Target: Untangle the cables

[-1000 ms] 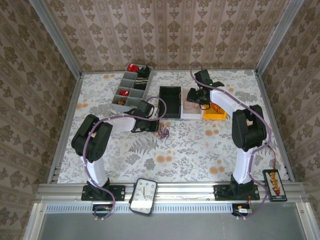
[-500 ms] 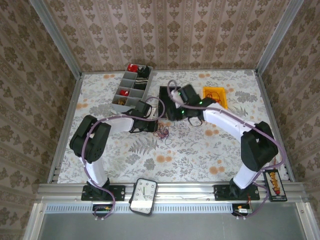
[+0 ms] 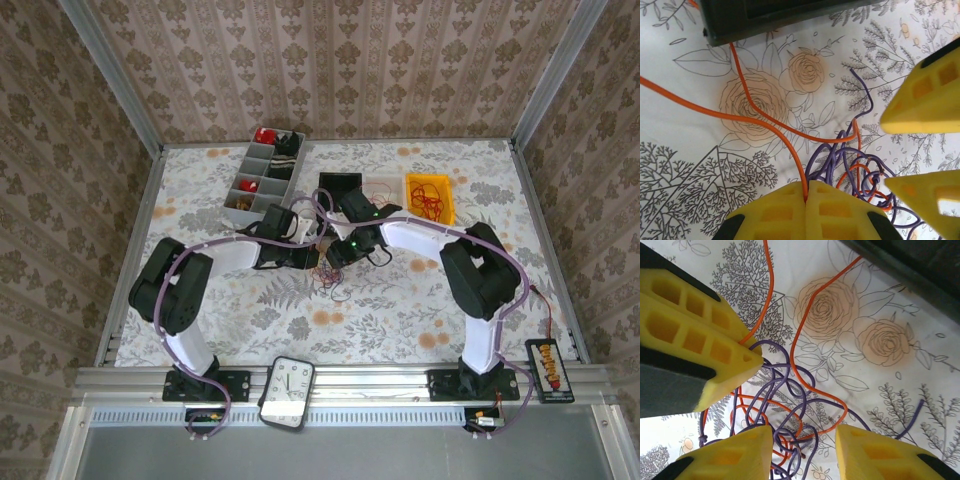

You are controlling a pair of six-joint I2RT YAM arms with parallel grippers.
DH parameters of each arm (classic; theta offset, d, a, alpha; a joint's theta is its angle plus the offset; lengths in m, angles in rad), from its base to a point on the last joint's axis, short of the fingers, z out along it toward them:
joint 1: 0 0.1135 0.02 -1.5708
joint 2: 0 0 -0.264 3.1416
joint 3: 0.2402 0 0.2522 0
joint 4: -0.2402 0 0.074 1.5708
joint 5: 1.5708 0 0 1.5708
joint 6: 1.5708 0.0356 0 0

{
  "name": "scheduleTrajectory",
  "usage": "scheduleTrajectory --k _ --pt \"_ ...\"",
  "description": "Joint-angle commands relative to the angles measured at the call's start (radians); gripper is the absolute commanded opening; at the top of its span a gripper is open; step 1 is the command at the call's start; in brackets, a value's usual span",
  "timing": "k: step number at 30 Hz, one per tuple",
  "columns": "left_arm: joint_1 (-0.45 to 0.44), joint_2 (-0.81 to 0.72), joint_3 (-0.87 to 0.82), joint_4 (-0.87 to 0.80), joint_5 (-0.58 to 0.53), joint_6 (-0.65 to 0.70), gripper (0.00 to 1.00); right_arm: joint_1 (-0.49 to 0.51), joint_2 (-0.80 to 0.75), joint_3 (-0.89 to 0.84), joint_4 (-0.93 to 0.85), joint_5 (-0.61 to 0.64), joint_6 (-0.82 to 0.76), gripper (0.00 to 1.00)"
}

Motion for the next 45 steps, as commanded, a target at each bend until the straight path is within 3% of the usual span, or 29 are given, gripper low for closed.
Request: scheduleTrajectory --k 1,6,11,14,22,27,35,40,43,45 --pt "-0.002 -0.027 0.003 0.007 0.040 0.037 0.00 -0.001 0.030 0.030 -0.013 -0.048 -0.020 0.40" --pt "-0.002 -0.013 0.016 0.005 0.067 0.037 0.00 -0.001 0.073 0.046 0.002 -0.028 -0.019 0.39" --pt "-0.001 -0.006 0.023 -0.010 0.052 0.039 0.00 -0.006 0.059 0.034 0.018 0.000 -0.021 0.10" --pt "0.001 -0.003 0.021 -0.019 0.009 0.034 0.00 -0.022 0.001 -0.017 0.036 0.025 -0.009 0.03" --pt "0.032 0.018 0.007 -0.038 -0.071 0.021 0.00 -0.175 -0.217 -0.235 0.124 0.090 0.164 0.00" --pt "0.037 0.027 0.020 -0.061 -0.093 0.017 0.00 -0.262 -0.334 -0.354 0.151 0.214 0.266 0.00" --pt "0.065 0.003 -0.021 -0.040 -0.120 -0.025 0.00 -0.366 -0.442 -0.463 0.117 0.401 0.381 0.00" --pt "0.070 -0.011 -0.035 -0.039 -0.113 -0.032 0.01 -0.393 -0.450 -0.487 0.114 0.415 0.416 0.00" --pt "0.070 -0.012 -0.037 -0.042 -0.108 -0.041 0.11 -0.396 -0.450 -0.490 0.117 0.428 0.432 0.00" --pt "0.070 -0.014 -0.037 -0.045 -0.115 -0.045 0.27 -0.399 -0.449 -0.488 0.118 0.434 0.443 0.00"
